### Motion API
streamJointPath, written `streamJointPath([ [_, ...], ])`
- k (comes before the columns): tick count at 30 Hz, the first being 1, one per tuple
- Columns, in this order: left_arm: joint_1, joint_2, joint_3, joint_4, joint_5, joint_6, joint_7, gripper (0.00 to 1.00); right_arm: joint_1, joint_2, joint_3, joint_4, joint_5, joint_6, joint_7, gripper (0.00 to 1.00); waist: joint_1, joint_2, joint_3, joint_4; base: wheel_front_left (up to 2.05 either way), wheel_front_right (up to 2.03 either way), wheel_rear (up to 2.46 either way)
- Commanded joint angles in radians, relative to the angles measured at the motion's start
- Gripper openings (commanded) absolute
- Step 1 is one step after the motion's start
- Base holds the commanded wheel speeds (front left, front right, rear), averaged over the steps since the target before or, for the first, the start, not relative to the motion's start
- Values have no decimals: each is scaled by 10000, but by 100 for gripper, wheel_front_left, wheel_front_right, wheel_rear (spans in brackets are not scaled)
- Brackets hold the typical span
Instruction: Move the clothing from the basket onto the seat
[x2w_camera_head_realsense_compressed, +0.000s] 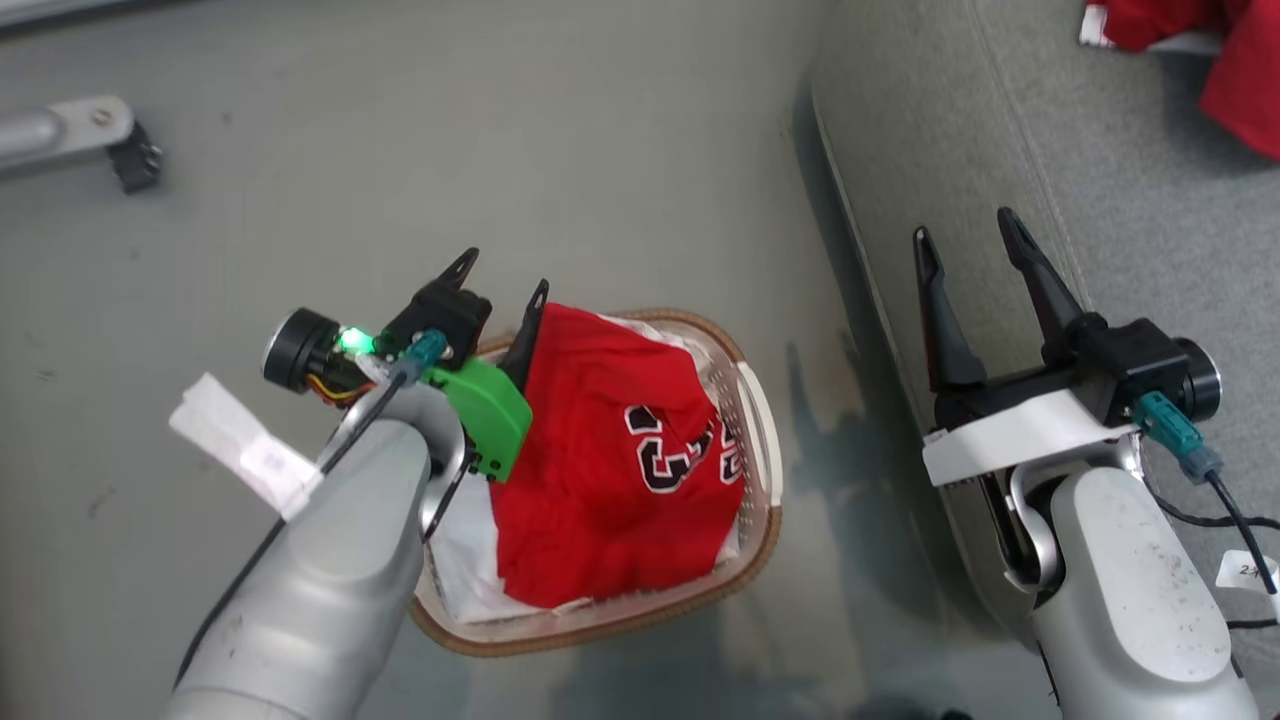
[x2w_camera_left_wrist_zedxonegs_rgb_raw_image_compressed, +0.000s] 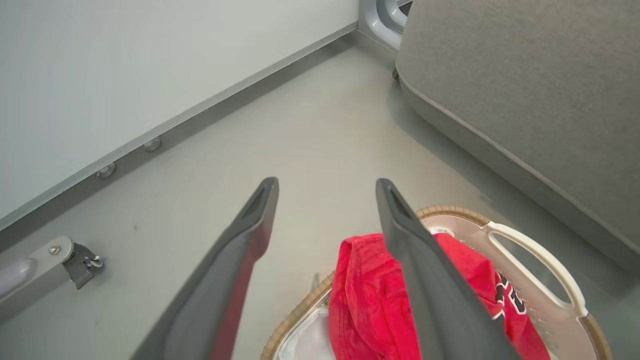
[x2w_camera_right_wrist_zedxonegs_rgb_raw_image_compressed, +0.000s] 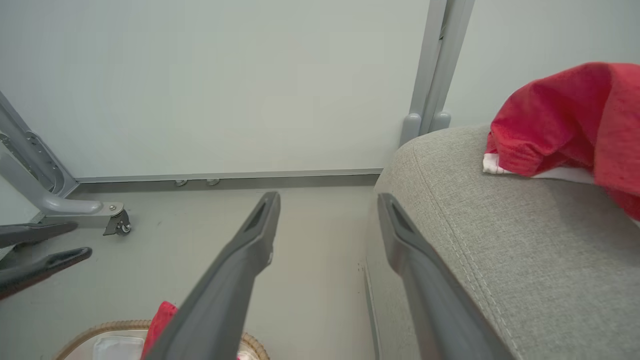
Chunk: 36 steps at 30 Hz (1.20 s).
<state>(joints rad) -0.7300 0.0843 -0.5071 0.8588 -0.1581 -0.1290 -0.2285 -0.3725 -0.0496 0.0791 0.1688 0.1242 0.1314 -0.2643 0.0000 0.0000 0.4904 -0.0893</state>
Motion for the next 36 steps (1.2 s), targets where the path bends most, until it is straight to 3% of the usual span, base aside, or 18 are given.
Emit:
streamJointPath([
  [1,-471,148,-214,296,-107,-23,49,100,-236,-16,35,-87,79,-12,-3,100,0,0,1699,-1121,0,0,0],
  [16,-2428,858,-2171,2449,-1437,-27,741,100,-734,-14,455,-370,800,-14,-3,100,0,0,3316,-1943,0,0,0],
  [36,-2203,1153,-3820,2030,-2631,-27,-189,100,-817,-20,399,-254,885,-14,-3,100,0,0,3338,-1654,0,0,0],
])
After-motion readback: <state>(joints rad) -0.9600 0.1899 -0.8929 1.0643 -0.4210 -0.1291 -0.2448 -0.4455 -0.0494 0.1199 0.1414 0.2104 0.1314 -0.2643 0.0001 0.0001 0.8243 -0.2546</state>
